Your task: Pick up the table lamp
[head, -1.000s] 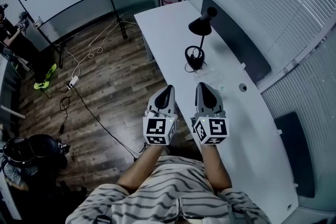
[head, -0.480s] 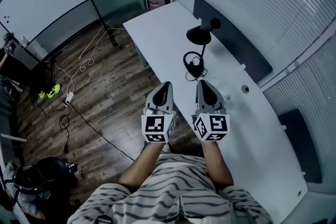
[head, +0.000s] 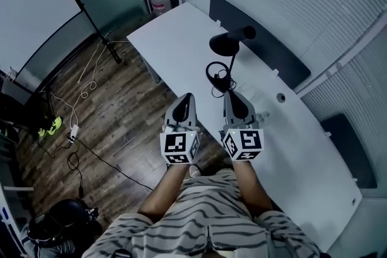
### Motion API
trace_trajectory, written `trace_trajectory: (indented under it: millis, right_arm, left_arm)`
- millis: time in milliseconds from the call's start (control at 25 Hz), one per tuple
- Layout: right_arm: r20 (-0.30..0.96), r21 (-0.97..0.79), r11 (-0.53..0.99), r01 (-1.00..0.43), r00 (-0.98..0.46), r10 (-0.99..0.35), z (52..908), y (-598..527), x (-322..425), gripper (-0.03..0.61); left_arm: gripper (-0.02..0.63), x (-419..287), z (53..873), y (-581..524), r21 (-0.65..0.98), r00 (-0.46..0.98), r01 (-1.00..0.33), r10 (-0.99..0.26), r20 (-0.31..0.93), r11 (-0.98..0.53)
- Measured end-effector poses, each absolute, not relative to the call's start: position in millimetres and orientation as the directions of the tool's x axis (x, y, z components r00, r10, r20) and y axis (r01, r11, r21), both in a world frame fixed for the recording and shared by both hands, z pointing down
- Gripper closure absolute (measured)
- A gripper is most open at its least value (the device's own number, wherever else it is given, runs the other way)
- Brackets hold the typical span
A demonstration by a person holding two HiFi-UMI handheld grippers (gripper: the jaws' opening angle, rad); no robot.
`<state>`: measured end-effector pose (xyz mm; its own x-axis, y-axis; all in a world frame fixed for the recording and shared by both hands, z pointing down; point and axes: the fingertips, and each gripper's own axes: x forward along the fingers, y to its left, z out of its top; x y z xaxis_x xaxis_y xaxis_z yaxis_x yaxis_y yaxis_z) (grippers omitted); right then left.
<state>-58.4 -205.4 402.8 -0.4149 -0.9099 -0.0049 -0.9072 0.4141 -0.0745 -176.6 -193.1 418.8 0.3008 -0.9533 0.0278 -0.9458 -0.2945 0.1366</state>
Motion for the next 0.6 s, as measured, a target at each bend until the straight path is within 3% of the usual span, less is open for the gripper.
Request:
trace_trajectory:
  millis: [600]
  right_arm:
    - [0.018,-0.065,0.308,-0.949,-0.310,-0.951,424,-251,-30,0.566]
  left_arm:
    - [0.606,-146,436,-236,0.144,0.412,-0.903,-0.911,0.030,-0.404]
